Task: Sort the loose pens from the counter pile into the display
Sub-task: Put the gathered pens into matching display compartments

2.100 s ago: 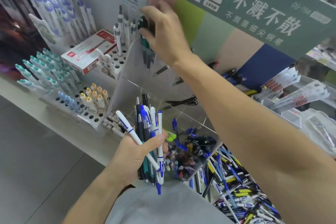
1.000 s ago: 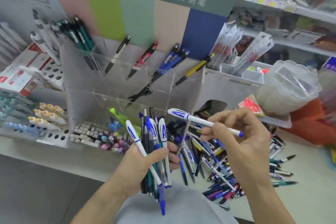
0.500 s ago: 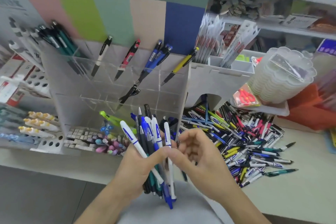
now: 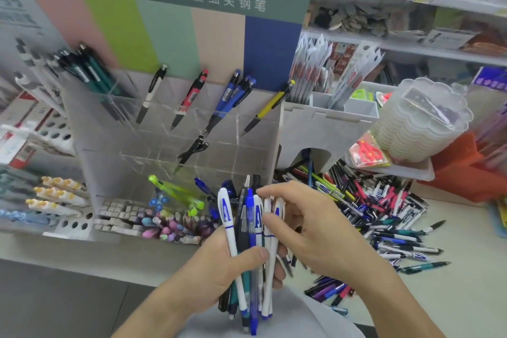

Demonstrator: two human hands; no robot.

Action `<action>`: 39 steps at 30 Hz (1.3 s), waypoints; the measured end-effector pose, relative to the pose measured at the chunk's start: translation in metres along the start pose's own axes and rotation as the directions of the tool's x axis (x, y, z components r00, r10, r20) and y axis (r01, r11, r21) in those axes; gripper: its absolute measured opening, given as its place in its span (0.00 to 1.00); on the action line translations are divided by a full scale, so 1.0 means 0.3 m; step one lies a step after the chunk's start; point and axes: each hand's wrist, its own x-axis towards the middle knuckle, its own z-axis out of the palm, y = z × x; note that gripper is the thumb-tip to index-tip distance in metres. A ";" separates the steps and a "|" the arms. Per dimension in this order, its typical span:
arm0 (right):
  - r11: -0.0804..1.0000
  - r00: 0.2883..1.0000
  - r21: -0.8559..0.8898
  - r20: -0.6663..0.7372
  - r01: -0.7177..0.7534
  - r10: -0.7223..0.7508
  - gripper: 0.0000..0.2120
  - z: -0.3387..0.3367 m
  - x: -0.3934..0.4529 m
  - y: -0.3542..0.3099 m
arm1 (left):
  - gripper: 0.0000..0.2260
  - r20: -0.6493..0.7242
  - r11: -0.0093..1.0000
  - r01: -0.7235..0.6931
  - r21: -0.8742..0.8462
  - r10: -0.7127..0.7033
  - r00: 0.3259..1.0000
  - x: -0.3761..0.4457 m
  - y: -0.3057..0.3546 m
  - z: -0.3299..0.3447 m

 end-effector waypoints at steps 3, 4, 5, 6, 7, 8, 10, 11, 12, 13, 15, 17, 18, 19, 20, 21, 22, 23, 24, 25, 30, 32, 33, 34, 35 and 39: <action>0.999 0.997 -0.050 0.074 0.007 -0.004 0.22 -0.011 0.004 -0.005 | 0.13 0.023 0.999 0.025 -0.023 -0.024 0.999 0.002 -0.002 0.003; 0.997 0.996 -0.071 0.088 0.013 -0.007 0.21 -0.014 0.005 -0.007 | 0.14 0.024 0.999 0.034 -0.031 -0.033 0.999 0.002 0.002 0.005; 0.996 0.996 -0.089 0.090 0.017 -0.009 0.19 -0.018 0.005 -0.007 | 0.14 0.019 0.998 0.041 -0.042 -0.040 0.999 0.004 0.004 0.006; 0.995 0.997 -0.099 0.082 0.019 -0.010 0.17 -0.021 0.005 -0.007 | 0.13 0.011 0.998 0.047 -0.051 -0.046 0.999 0.006 0.006 0.007; 0.995 0.997 -0.100 0.077 0.013 -0.006 0.13 -0.023 0.004 -0.004 | 0.12 0.001 0.998 0.043 -0.052 -0.043 0.999 0.008 0.006 0.008; 0.996 0.997 -0.085 0.077 0.007 -0.001 0.10 -0.023 0.000 0.000 | 0.12 -0.011 0.998 0.036 -0.055 -0.037 0.999 0.010 0.005 0.010; 1.000 0.994 -0.014 0.107 -0.025 0.027 0.05 -0.027 -0.008 0.005 | 0.14 -0.035 0.997 0.031 -0.076 -0.034 0.999 0.014 -0.001 0.014; 0.997 0.989 0.046 0.137 -0.054 0.048 0.04 -0.030 -0.012 0.007 | 0.15 -0.030 0.996 0.035 -0.087 -0.037 0.999 0.016 -0.002 0.018; 0.990 0.983 0.111 0.172 -0.087 0.067 0.04 -0.032 -0.014 0.009 | 0.14 -0.009 0.996 0.037 -0.086 -0.038 0.999 0.014 -0.001 0.022; 0.979 0.977 0.166 0.197 -0.117 0.083 0.07 -0.032 -0.016 0.011 | 0.12 0.019 0.997 0.036 -0.073 -0.035 0.999 0.014 -0.001 0.023; 0.950 0.973 0.265 0.205 -0.164 0.110 0.11 -0.023 -0.021 0.027 | 0.11 0.042 0.998 0.041 -0.041 -0.039 0.998 0.017 -0.006 0.020; 0.908 0.975 0.376 0.183 -0.184 0.122 0.10 -0.011 -0.027 0.042 | 0.15 0.013 0.999 0.043 -0.004 -0.043 0.999 0.020 -0.016 0.012; 0.879 0.973 0.432 0.189 -0.202 0.130 0.09 -0.005 -0.033 0.048 | 0.18 -0.009 0.998 0.030 0.049 -0.030 1.000 0.023 -0.022 0.007; 0.849 0.968 0.479 0.208 -0.224 0.138 0.07 0.002 -0.041 0.051 | 0.19 -0.016 0.993 0.011 0.121 -0.009 1.000 0.023 -0.026 0.002; 0.823 0.963 0.514 0.231 -0.242 0.139 0.04 0.009 -0.050 0.054 | 0.18 -0.007 0.983 -0.008 0.184 0.009 1.000 0.022 -0.027 0.001; 0.807 0.958 0.531 0.251 -0.258 0.141 0.02 0.016 -0.059 0.055 | 0.15 0.005 0.974 -0.022 0.226 0.021 1.000 0.019 -0.027 0.002; 0.799 0.953 0.537 0.264 -0.271 0.146 0.04 0.024 -0.068 0.054 | 0.12 0.014 0.967 -0.032 0.251 0.029 0.999 0.013 -0.022 0.006; 0.790 0.948 0.542 0.281 -0.286 0.150 0.05 0.032 -0.076 0.056 | 0.10 0.018 0.960 -0.039 0.279 0.035 0.999 0.008 -0.019 0.009; 0.778 0.942 0.550 0.297 -0.303 0.157 0.06 0.040 -0.084 0.057 | 0.10 0.015 0.952 -0.039 0.305 0.036 0.999 0.003 -0.020 0.008; 0.770 0.935 0.550 0.309 -0.324 0.173 0.07 0.045 -0.090 0.055 | 0.10 0.010 0.941 -0.035 0.335 0.033 0.999 -0.001 -0.023 0.005; 0.776 0.945 0.539 0.193 -0.328 0.265 0.19 0.040 -0.099 0.049 | 0.08 -0.128 0.948 -0.018 0.317 0.062 0.990 0.000 -0.035 0.004; 0.698 0.938 0.633 0.149 -0.333 0.312 0.24 0.030 -0.088 0.051 | 0.07 -0.213 0.948 0.011 0.317 0.060 0.975 0.005 -0.040 0.004; 0.664 0.935 0.674 0.121 -0.324 0.334 0.26 0.026 -0.078 0.044 | 0.06 -0.234 0.940 0.015 0.342 0.069 0.970 0.007 -0.043 0.002; 0.626 0.938 0.723 0.091 -0.293 0.334 0.25 0.023 -0.064 0.034 | 0.06 -0.238 0.926 0.009 0.378 0.088 0.967 0.011 -0.044 0.001; 0.583 0.945 0.772 0.067 -0.252 0.319 0.23 0.025 -0.049 0.023 | 0.05 -0.232 0.909 0.007 0.418 0.099 0.968 0.012 -0.045 0.004; 0.844 0.975 0.496 0.025 -0.203 0.219 0.08 0.052 -0.006 -0.029 | 0.03 -0.177 0.852 0.018 0.523 0.088 0.980 0.011 -0.036 0.034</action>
